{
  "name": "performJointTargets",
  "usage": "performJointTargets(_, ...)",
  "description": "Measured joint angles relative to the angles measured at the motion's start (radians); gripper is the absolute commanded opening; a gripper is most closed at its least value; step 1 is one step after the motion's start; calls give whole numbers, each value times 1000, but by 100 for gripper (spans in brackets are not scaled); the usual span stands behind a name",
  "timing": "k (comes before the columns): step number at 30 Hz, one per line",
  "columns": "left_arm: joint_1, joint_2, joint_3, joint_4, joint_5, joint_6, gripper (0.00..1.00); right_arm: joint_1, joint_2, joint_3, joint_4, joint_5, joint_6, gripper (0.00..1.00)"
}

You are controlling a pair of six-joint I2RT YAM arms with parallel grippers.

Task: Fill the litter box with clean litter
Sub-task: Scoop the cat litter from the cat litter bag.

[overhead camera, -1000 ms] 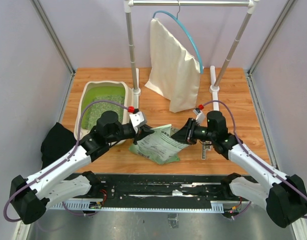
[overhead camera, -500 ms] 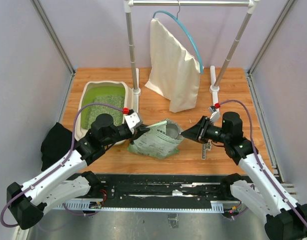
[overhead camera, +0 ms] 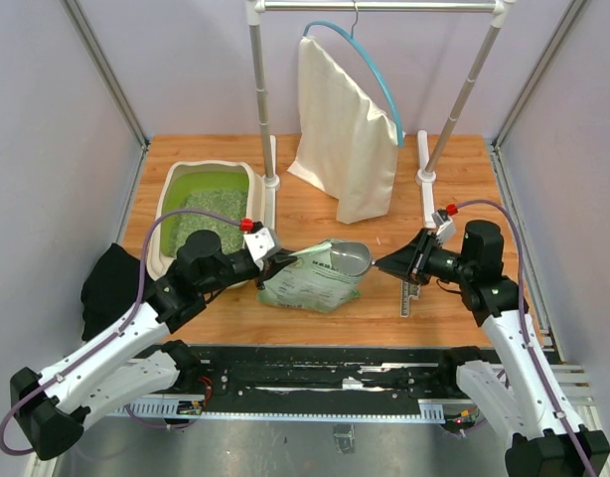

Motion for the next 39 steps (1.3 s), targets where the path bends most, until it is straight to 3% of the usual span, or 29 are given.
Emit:
performJointTargets(14,-2,80,65,-32,31,18,0,-32,0,139,-123,-8,-67,1)
performJointTargets(27,-2,31,64,-77,0,37,1,-113,0,148,-181,-48,-107,1)
performJointTargets(35,-2,30,62,-68,-10,31,1,-176,8,146,-178,-149,-109,1)
performJointTargets(39,-2,30,55,-54,-10,19,1,-168,17,55,-34,-206,-34,1)
